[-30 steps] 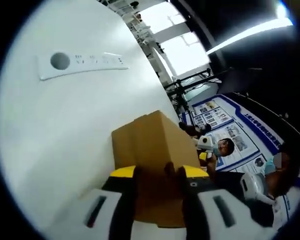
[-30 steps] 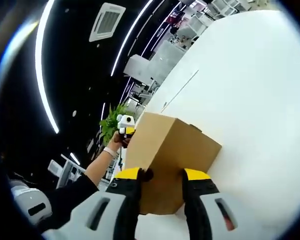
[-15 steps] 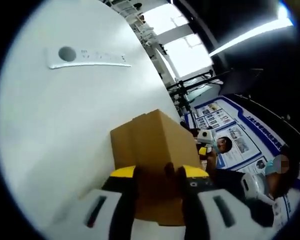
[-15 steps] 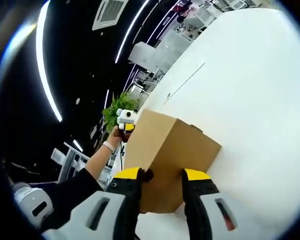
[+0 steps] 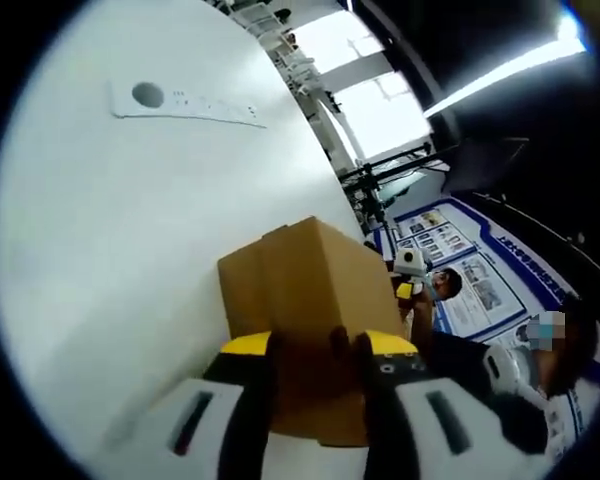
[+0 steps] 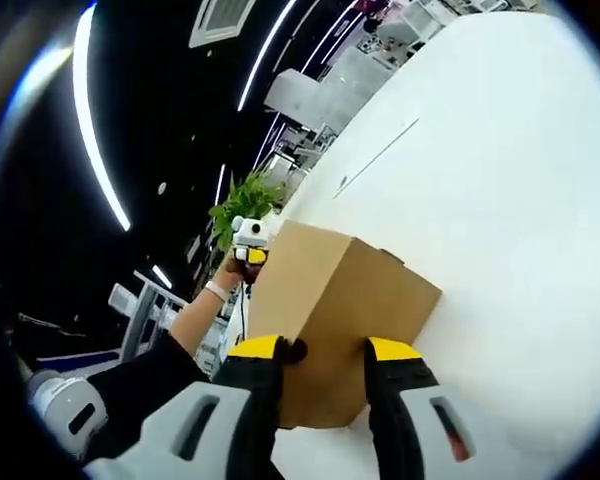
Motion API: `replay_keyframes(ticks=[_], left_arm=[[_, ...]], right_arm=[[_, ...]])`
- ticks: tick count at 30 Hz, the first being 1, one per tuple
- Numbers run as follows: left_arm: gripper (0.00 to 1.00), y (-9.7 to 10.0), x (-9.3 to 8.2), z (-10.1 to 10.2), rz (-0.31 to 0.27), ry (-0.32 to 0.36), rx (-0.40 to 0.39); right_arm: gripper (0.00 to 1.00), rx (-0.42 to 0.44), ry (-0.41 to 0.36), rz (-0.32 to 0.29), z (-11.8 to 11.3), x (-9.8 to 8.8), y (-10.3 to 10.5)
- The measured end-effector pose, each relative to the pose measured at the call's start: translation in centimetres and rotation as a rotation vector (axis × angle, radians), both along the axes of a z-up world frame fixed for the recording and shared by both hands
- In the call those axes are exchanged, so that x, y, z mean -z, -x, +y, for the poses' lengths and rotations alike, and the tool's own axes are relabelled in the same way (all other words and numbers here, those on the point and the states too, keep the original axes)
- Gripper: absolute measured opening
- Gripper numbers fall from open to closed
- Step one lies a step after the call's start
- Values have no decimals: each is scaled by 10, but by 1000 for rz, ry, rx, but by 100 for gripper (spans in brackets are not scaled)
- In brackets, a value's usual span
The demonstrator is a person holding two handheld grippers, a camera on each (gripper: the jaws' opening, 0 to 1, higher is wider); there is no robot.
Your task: Operate the shoe box by opening the lid, removing the specified soft item, and placing it in the target area until the item is outside and the box remains undamaged.
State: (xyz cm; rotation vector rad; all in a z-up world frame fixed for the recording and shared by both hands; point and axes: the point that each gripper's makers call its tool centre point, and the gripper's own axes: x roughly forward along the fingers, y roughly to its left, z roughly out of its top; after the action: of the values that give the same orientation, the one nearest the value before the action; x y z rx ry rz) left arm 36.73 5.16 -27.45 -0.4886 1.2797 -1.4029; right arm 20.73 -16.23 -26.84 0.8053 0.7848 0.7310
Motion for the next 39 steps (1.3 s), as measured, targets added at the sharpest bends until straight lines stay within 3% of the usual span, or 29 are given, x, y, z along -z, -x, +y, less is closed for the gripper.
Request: replay_keyframes(ticks=[24, 32, 39], left_arm=[[33, 34, -2, 7, 15, -32, -83], [33, 34, 0, 12, 29, -27, -113], [33, 45, 0, 14, 28, -39, -121]], right_arm=[[32, -142, 9, 8, -7, 0, -5], [32, -178, 6, 5, -5, -1, -4], [32, -204, -1, 26, -12, 0, -14]])
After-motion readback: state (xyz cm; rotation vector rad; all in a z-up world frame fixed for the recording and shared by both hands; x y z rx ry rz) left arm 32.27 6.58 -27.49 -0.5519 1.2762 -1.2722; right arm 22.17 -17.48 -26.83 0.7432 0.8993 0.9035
